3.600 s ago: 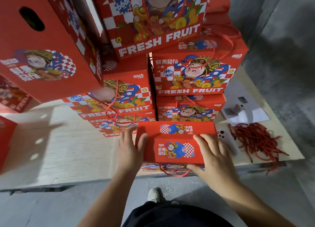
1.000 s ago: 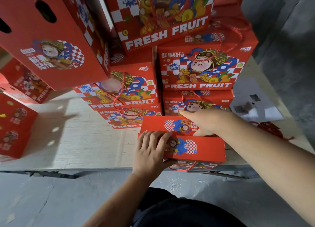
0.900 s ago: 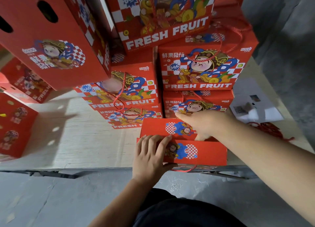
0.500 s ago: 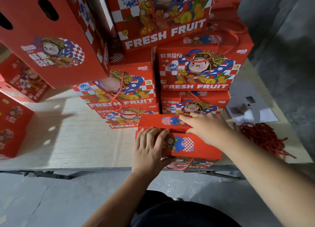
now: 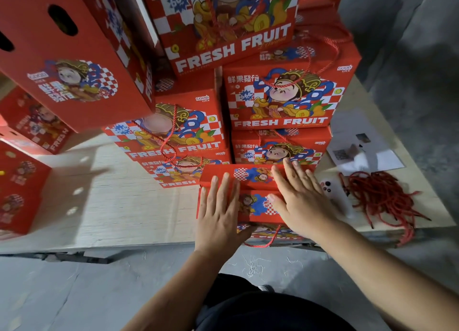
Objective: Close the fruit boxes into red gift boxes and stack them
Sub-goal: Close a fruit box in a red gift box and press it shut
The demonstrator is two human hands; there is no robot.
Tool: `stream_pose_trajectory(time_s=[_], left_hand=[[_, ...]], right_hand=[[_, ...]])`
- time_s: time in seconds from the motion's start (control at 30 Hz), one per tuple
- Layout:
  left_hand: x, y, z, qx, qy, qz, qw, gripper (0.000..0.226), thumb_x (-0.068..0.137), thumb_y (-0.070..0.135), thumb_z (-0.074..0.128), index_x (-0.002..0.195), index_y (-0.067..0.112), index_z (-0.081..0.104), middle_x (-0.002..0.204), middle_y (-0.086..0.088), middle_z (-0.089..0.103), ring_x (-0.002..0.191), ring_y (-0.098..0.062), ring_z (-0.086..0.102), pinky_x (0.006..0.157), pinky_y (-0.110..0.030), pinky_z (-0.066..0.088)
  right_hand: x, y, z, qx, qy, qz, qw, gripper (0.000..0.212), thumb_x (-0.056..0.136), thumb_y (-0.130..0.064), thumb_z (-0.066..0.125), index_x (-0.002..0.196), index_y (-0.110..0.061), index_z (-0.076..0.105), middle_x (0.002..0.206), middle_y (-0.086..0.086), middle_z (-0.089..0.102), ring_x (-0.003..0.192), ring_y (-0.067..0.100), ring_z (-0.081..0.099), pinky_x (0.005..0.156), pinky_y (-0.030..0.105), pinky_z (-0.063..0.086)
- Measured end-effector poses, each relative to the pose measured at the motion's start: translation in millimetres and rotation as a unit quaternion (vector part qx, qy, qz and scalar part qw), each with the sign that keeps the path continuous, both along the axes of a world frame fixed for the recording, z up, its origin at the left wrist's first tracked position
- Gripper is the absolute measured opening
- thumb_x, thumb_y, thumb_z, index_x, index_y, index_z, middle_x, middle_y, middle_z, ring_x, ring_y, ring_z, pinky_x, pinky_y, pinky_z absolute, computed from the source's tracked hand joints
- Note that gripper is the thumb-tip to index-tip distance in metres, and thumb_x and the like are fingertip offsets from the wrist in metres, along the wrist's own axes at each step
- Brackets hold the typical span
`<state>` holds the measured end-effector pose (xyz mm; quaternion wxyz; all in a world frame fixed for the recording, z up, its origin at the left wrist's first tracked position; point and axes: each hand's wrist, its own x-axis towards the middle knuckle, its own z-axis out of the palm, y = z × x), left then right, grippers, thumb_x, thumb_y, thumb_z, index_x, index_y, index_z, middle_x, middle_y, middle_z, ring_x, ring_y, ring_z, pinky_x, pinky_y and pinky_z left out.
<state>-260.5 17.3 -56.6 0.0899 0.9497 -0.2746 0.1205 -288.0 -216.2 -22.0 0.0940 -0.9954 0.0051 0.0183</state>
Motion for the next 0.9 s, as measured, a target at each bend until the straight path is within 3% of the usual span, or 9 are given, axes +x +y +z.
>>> stream_pose_trajectory(time_s=[0.07, 0.17, 0.3, 0.43, 0.5, 0.57, 0.67, 0.8, 0.9], left_hand=[[1.4, -0.3, 1.7, 0.026, 0.021, -0.004, 0.999, 0.111, 0.084, 0.083, 0.05, 0.166, 0.016, 0.02, 0.174, -0.005, 0.015, 0.16, -0.033, 0.01, 0.128, -0.055, 0.016], [3.1, -1.1, 6.6, 0.025, 0.058, 0.0, 0.998, 0.108, 0.083, 0.086, 0.046, 0.165, 0.018, 0.026, 0.172, -0.001, 0.022, 0.16, -0.029, 0.014, 0.129, -0.053, 0.018], [10.4, 0.9, 14.3, -0.007, 0.087, -0.026, 0.996, 0.107, 0.076, 0.076, 0.07, 0.159, 0.016, 0.041, 0.166, -0.001, 0.033, 0.155, -0.031, 0.028, 0.128, -0.047, 0.021], [26.2, 9.1, 30.4, -0.027, 0.125, -0.036, 0.991, 0.098, 0.085, 0.089, 0.041, 0.156, 0.022, 0.045, 0.163, 0.004, 0.04, 0.153, -0.026, 0.031, 0.126, -0.048, 0.027], [40.9, 11.1, 37.7, -0.055, 0.122, -0.02, 0.991, 0.084, 0.095, 0.08, 0.034, 0.157, 0.025, 0.043, 0.166, 0.004, 0.034, 0.152, -0.025, 0.029, 0.124, -0.05, 0.03], [54.1, 9.0, 39.7, -0.049, 0.107, 0.002, 0.993, 0.075, 0.102, 0.07, 0.031, 0.162, 0.026, 0.033, 0.173, -0.001, 0.018, 0.158, -0.028, 0.014, 0.127, -0.049, 0.015], [62.4, -1.2, 34.7, 0.052, 0.154, 0.026, 0.986, 0.078, 0.1, 0.075, 0.014, 0.167, 0.035, 0.006, 0.175, -0.001, -0.007, 0.16, -0.024, -0.012, 0.129, -0.047, -0.005], [63.9, -8.0, 32.4, 0.068, 0.176, 0.04, 0.981, 0.076, 0.098, 0.076, 0.011, 0.165, 0.042, -0.002, 0.174, 0.004, -0.009, 0.159, -0.022, -0.017, 0.13, -0.05, -0.002], [57.9, -4.2, 35.0, 0.004, 0.17, 0.063, 0.983, 0.078, 0.099, 0.074, 0.025, 0.166, 0.036, 0.009, 0.175, 0.005, -0.002, 0.161, -0.019, -0.008, 0.13, -0.05, 0.008]], right_hand=[[-4.7, 1.9, -3.7, -0.011, 0.029, 0.007, 1.0, 0.078, 0.102, -0.065, 0.013, 0.165, -0.025, -0.009, 0.17, 0.007, -0.021, 0.157, 0.024, -0.02, 0.128, 0.042, -0.01], [-5.9, 4.7, -5.7, -0.007, 0.049, 0.001, 0.999, 0.081, 0.099, -0.069, 0.008, 0.164, -0.025, -0.015, 0.167, 0.005, -0.029, 0.153, 0.021, -0.029, 0.122, 0.037, -0.019], [-2.7, 2.4, -4.0, 0.002, 0.071, 0.009, 0.997, 0.09, 0.09, -0.076, -0.004, 0.162, -0.025, -0.021, 0.164, 0.004, -0.036, 0.15, 0.021, -0.035, 0.12, 0.036, -0.022], [-11.9, 0.9, -2.0, -0.021, 0.056, 0.017, 0.998, 0.084, 0.097, -0.075, 0.006, 0.162, -0.029, -0.021, 0.165, 0.003, -0.034, 0.153, 0.021, -0.031, 0.124, 0.037, -0.019], [-10.4, -0.5, -0.8, -0.009, 0.068, 0.015, 0.998, 0.084, 0.098, -0.075, 0.01, 0.162, -0.03, -0.019, 0.166, 0.001, -0.034, 0.153, 0.02, -0.032, 0.123, 0.036, -0.019], [0.3, -1.5, 3.7, 0.035, 0.093, 0.008, 0.995, 0.084, 0.099, -0.074, 0.018, 0.163, -0.031, -0.015, 0.167, -0.001, -0.032, 0.154, 0.019, -0.03, 0.123, 0.038, -0.016], [16.5, 2.5, 2.5, 0.023, 0.034, -0.025, 0.999, 0.084, 0.099, -0.071, 0.014, 0.164, -0.027, -0.015, 0.167, 0.004, -0.03, 0.155, 0.022, -0.028, 0.126, 0.042, -0.012], [19.6, 7.2, -11.5, -0.023, 0.041, -0.022, 0.999, 0.082, 0.099, -0.07, 0.006, 0.164, -0.025, -0.013, 0.17, 0.008, -0.023, 0.157, 0.026, -0.023, 0.128, 0.046, -0.008], [14.1, 5.8, -11.5, 0.007, -0.02, -0.026, 0.999, 0.078, 0.102, -0.067, 0.017, 0.166, -0.024, 0.012, 0.174, 0.009, 0.002, 0.16, 0.028, 0.0, 0.129, 0.048, 0.004]])
